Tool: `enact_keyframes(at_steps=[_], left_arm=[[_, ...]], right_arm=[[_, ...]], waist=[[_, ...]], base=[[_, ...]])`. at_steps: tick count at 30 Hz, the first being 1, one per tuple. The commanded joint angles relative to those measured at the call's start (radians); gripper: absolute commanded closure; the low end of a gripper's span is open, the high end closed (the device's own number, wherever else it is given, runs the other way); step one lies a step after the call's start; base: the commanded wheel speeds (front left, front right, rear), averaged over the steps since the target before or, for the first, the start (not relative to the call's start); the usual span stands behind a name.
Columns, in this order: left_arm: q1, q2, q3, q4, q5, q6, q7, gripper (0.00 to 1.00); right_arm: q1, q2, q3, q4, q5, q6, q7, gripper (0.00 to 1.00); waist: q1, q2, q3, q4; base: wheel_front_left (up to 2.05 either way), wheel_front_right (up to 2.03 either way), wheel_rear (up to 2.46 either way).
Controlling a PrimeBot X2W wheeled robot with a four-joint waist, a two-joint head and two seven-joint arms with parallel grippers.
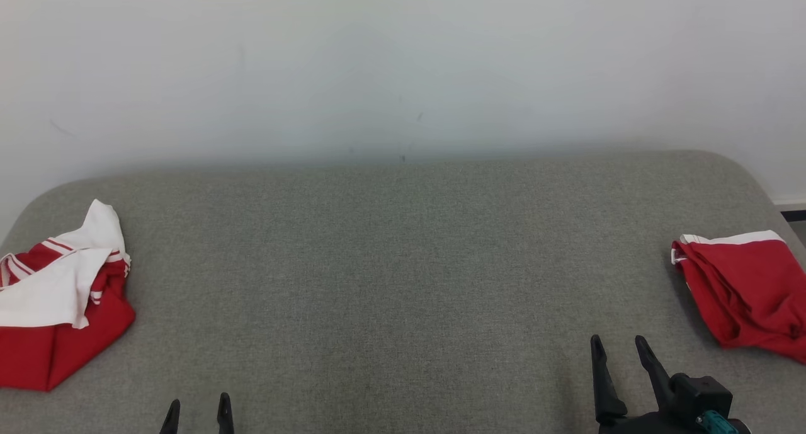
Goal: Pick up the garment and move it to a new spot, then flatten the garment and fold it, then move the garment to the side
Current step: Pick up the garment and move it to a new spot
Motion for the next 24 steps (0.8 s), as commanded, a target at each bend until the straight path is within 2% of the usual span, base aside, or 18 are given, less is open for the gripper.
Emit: enact_keyframes(at_steps=[1,13,20,24], left_arm=[[0.006,-0.001,0.0,-0.004,0.003,0.0,-0.003,0.0],[-0.009,0.0,0.014,-0.01,-0.012,0.013,-0.003,0.0],[-0.021,-0.001,0.02,-0.014,-0.007,0.024,-0.003,0.0],[-0.016,0.0,0.022,-0.013,-0.008,0.032,-0.003,0.0]], right_arm=[[0.007,0.002,0.004,-0.001,0.0,-0.002,0.0,0.0],[0.005,0.002,0.017,-0.01,-0.002,-0.002,0.0,0.0],[0.001,0.002,0.03,-0.022,-0.01,-0.002,0.0,0.0],[0.008,0.002,0.041,-0.029,-0.02,-0.002,0.0,0.0]], waist=[[0.0,0.0,0.001,0.0],[0.0,0.0,0.022,0.03],[0.0,0.0,0.054,0.112],[0.0,0.0,0.07,0.194]], base=[[0.0,0.0,0.0],[0.0,0.0,0.0],[0.0,0.0,0.0],[0.0,0.0,0.0]])
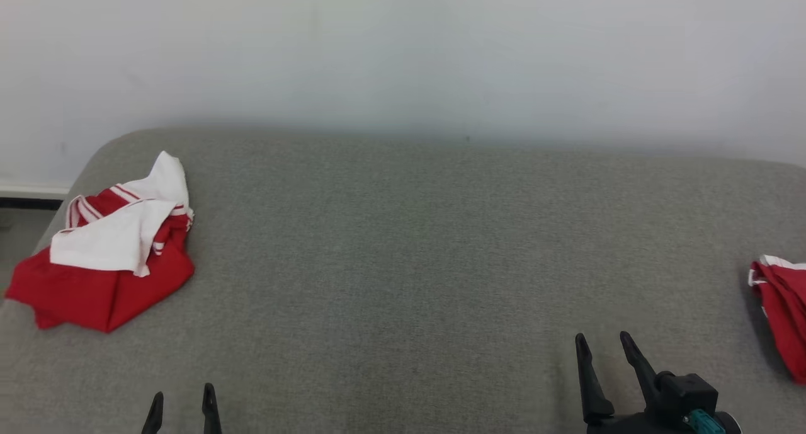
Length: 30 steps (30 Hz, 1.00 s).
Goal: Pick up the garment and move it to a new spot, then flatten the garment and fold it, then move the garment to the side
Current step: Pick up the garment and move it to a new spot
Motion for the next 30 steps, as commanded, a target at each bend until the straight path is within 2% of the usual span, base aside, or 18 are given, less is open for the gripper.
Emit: enact_keyframes(at_steps=[1,10,15,22,28,30], left_arm=[[0.003,0.0,0.006,-0.006,-0.004,0.004,-0.003,0.0],[0.004,0.0,0.022,-0.007,-0.002,0.009,-0.003,0.0],[0.013,-0.001,0.032,-0.005,-0.013,0.019,-0.003,0.0],[0.023,-0.001,0.04,-0.006,-0.039,0.031,-0.003,0.0],[0.008,-0.001,0.034,-0.005,-0.071,0.034,-0.003,0.0],[-0.004,-0.001,0.027,0.005,-0.083,0.019,-0.003,0.0]], right_arm=[[0.001,0.002,0.007,-0.005,-0.002,-0.002,0.0,0.0],[-0.014,0.001,0.033,-0.022,-0.011,-0.002,0.0,0.0],[-0.027,-0.003,0.057,-0.019,-0.015,-0.002,0.0,0.0],[-0.036,-0.013,0.08,-0.025,-0.012,-0.002,0.0,0.0],[-0.047,-0.031,0.092,-0.036,-0.008,-0.002,0.0,0.0],[-0.054,-0.035,0.091,-0.045,-0.004,-0.002,0.0,0.0]], waist=[[-0.0001,-0.0001,0.032,0.093],[-0.0001,-0.0001,0.062,0.29],[-0.0001,-0.0001,0.07,0.363],[-0.0001,-0.0001,0.083,0.394],[-0.0001,-0.0001,0.108,0.373],[-0.0001,-0.0001,0.122,0.359]], base=[[0.0,0.0,0.0],[0.0,0.0,0.0],[0.0,0.0,0.0],[0.0,0.0,0.0],[0.0,0.0,0.0],[0.0,0.0,0.0]])
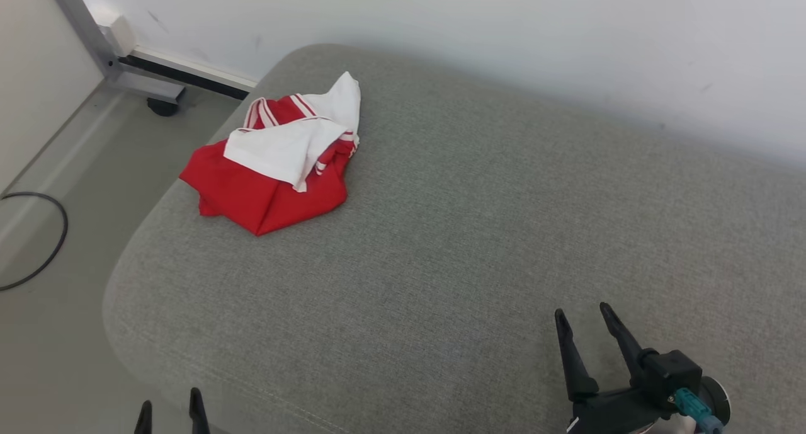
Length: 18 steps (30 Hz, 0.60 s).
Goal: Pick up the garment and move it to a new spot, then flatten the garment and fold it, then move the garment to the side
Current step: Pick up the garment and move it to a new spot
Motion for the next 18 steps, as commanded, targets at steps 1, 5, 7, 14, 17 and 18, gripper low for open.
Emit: enact_keyframes(at_steps=[1,5,7,14,17,18], left_arm=[[-0.025,-0.001,-0.007,0.01,-0.009,-0.013,-0.003,0.0],[-0.078,-0.001,0.006,0.031,-0.004,-0.043,-0.003,0.0],[-0.117,-0.001,0.018,0.041,0.012,-0.055,-0.003,0.0],[-0.274,0.033,0.053,0.087,0.073,-0.088,-0.003,0.0],[-0.352,0.066,0.045,0.113,0.093,-0.093,-0.003,0.0],[-0.377,0.077,0.042,0.127,0.095,-0.094,-0.003,0.0]], right_arm=[[-0.015,-0.009,0.002,-0.012,0.008,-0.002,0.0,0.0],[-0.033,-0.026,0.015,-0.037,0.011,-0.002,0.0,0.0],[-0.046,-0.039,0.02,-0.052,0.009,-0.002,0.0,0.0],[-0.081,-0.085,0.038,-0.088,0.011,-0.002,0.0,0.0],[-0.093,-0.102,0.04,-0.107,0.015,-0.002,0.0,0.0],[-0.099,-0.108,0.04,-0.113,0.015,-0.002,0.0,0.0]], waist=[[-0.0001,-0.0001,0.026,-0.025],[-0.0001,-0.0001,0.064,-0.057],[-0.0001,-0.0001,0.086,-0.074],[-0.0001,-0.0001,0.161,-0.125],[-0.0001,-0.0001,0.195,-0.15],[-0.0001,-0.0001,0.206,-0.159]], base=[[0.0,0.0,0.0],[0.0,0.0,0.0],[0.0,0.0,0.0],[0.0,0.0,0.0],[0.0,0.0,0.0],[0.0,0.0,0.0]])
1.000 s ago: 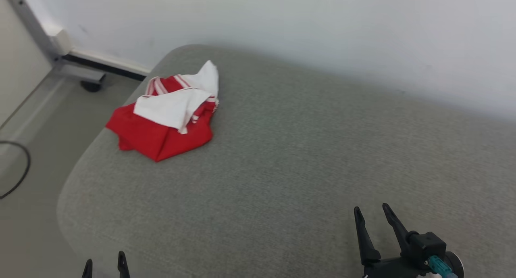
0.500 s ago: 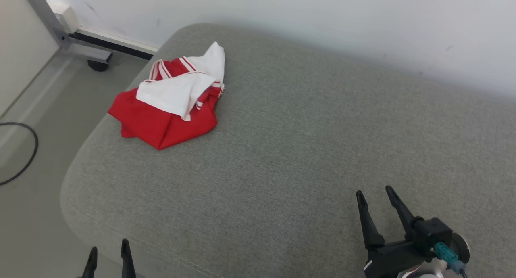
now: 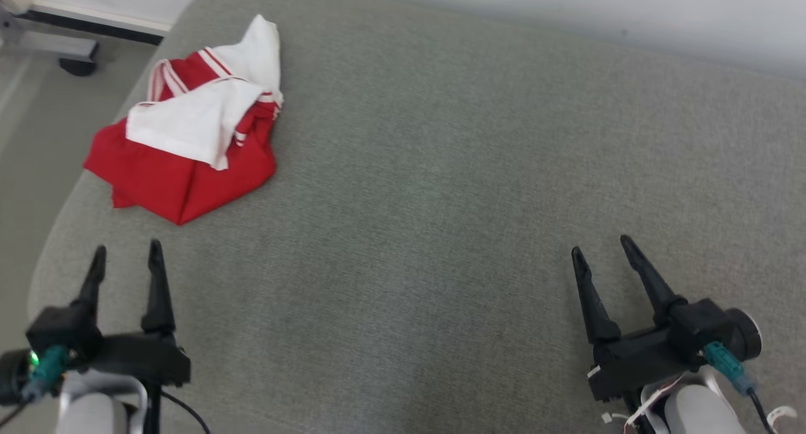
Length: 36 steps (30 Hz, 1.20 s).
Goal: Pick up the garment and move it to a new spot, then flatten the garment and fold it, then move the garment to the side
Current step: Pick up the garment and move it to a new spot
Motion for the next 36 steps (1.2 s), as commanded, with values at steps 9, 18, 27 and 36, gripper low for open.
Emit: enact_keyframes(at_steps=[9,18,27,36], left_arm=[[-0.219,0.136,-0.027,0.198,-0.009,-0.004,-0.003,0.0],[-0.412,0.217,-0.113,0.385,-0.045,-0.005,0.019,0.0],[-0.512,0.246,-0.163,0.519,-0.008,0.01,0.012,0.0],[-0.553,0.255,-0.176,0.587,-0.002,0.01,-0.002,0.53]], right_arm=[[-0.056,-0.033,0.006,-0.06,0.025,-0.002,0.0,0.0],[-0.062,-0.069,-0.014,-0.108,0.034,-0.002,0.0,0.0],[-0.046,-0.081,-0.039,-0.115,0.035,-0.002,0.001,0.0],[-0.042,-0.071,-0.041,-0.112,0.027,-0.002,0.001,0.0]], waist=[[-0.0002,-0.0001,0.144,-0.134],[-0.0002,-0.0001,0.207,-0.169],[-0.0002,-0.0001,0.228,-0.183],[-0.0002,-0.0001,0.236,-0.186]], base=[[0.0,0.0,0.0],[0.0,0.0,0.0],[0.0,0.0,0.0],[0.0,0.0,0.0]])
